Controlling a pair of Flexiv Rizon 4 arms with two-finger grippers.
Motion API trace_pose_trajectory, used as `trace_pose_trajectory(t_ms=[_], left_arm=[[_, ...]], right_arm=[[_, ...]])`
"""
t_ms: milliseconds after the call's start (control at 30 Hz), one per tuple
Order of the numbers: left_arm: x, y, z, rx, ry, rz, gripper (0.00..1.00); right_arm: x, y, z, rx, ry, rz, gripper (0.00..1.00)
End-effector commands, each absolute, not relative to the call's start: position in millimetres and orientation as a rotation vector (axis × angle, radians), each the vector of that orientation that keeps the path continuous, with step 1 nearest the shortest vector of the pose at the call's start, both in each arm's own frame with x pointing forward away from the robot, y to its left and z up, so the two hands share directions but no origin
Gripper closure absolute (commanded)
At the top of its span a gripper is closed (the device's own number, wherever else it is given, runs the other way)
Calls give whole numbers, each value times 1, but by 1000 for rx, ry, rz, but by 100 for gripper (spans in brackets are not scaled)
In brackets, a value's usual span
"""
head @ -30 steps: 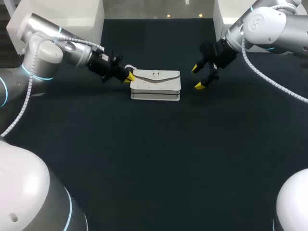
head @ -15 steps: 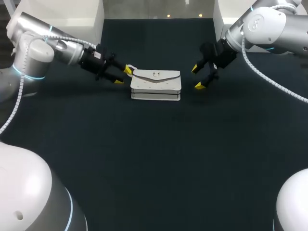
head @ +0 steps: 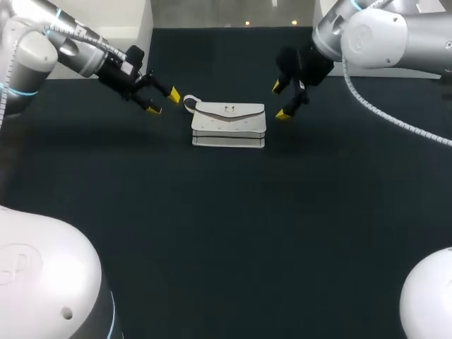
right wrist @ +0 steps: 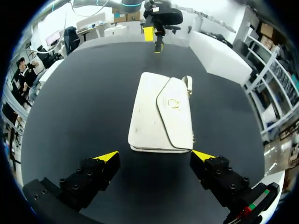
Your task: Pick up the bag, open it, inspect its contents, close it, and place it on the opposite side
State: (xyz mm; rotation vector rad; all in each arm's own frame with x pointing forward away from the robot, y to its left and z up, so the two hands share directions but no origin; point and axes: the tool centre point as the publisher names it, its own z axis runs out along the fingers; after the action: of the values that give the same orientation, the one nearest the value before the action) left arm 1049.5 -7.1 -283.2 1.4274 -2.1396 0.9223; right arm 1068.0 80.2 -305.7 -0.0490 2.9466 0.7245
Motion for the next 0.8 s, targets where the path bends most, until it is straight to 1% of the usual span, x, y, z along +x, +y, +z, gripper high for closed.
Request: trace_pose_trajectory(t_ms=[33,300,500,800], left_arm=[[1048,-1,-265,1353,-2304,860,0],[1046,3,-254,1163,-2543,950,0],[1041,-3,-247,1022,-2647,906,0],[1042,-4,-245,1034,-2650,905,0]], right_arm=[[1050,86,-296,-19,2873,589,0],[1035,101,-297,-84,2798,511,0],[1026,115,-305,-103,2750,446,0],[1024,120,-307,-159,2762,434,0]])
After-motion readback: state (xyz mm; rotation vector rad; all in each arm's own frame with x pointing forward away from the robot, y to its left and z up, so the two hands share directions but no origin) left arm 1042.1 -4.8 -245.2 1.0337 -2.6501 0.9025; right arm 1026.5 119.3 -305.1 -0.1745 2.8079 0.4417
